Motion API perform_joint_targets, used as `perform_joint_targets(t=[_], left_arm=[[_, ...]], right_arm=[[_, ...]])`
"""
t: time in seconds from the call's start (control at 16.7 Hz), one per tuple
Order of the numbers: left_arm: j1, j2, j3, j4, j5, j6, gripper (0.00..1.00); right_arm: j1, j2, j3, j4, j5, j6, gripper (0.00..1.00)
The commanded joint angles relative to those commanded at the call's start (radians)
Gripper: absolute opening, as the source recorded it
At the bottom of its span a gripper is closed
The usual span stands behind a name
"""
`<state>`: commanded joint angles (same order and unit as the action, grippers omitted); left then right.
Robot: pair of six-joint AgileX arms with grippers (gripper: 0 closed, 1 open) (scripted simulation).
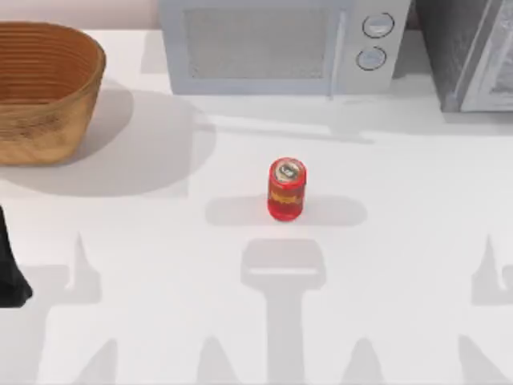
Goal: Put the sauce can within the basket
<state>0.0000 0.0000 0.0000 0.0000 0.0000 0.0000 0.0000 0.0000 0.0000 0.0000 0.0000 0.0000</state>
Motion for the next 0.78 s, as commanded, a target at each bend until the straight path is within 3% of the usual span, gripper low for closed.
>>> perform_joint_targets(t=[0.36,0.78], left_arm=[[-0.019,0.095,0.043,0.063,0.058,0.000,1.00],[-0.073,0.600,0.242,0.366,0.308,0.007,1.00]], right_arm=[[0.000,0.000,0.000,0.000,0.000,0.000,1.00],[0.000,0.000,0.000,0.000,0.000,0.000,1.00]])
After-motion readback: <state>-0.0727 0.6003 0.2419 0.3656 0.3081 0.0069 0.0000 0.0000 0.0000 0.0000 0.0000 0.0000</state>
